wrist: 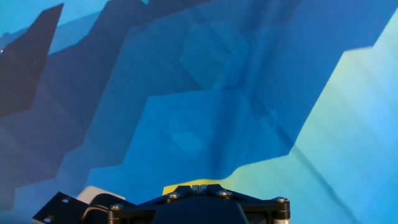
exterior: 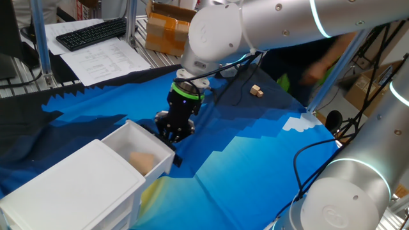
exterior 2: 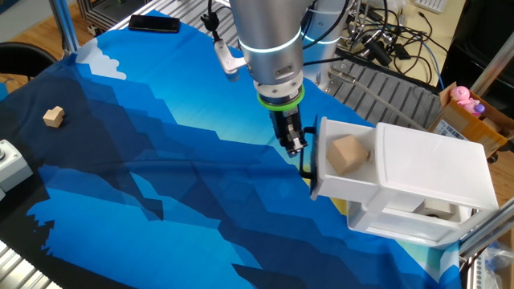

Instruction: Put things in the drawer

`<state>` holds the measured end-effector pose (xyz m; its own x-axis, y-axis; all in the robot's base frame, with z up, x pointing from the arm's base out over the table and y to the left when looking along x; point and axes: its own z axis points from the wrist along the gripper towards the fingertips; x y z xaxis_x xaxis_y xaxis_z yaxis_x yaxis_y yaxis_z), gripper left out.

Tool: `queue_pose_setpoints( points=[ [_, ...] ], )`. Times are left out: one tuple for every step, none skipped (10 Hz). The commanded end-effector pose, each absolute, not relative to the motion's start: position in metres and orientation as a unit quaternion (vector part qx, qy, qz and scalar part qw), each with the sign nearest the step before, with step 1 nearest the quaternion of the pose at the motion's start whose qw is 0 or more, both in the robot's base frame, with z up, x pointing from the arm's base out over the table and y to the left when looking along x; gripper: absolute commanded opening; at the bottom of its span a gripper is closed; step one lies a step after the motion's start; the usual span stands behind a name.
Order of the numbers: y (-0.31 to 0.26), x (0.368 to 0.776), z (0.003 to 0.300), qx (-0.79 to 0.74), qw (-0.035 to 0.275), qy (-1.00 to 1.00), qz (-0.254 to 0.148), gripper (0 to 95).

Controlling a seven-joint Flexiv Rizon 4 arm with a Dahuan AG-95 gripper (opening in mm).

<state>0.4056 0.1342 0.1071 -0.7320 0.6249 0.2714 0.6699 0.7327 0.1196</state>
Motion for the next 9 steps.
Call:
queue_pose_setpoints(
  points=[
    [0.141, 0.402, 0.109, -0.355, 0.108, -0.922, -0.108, 0.0],
    [0.143, 0.401, 0.109, -0.357, 0.109, -0.921, -0.112, 0.0],
    [0.144, 0.400, 0.110, -0.359, 0.111, -0.920, -0.114, 0.0],
    [0.148, 0.399, 0.110, -0.363, 0.112, -0.918, -0.116, 0.0],
    [0.153, 0.397, 0.110, -0.368, 0.113, -0.915, -0.118, 0.0],
    [0.158, 0.394, 0.110, -0.372, 0.113, -0.914, -0.118, 0.0],
    [0.162, 0.392, 0.110, -0.377, 0.114, -0.912, -0.118, 0.0],
    [0.167, 0.389, 0.112, -0.380, 0.116, -0.909, -0.123, 0.0],
    [0.170, 0.387, 0.113, -0.382, 0.117, -0.908, -0.125, 0.0]
  ],
)
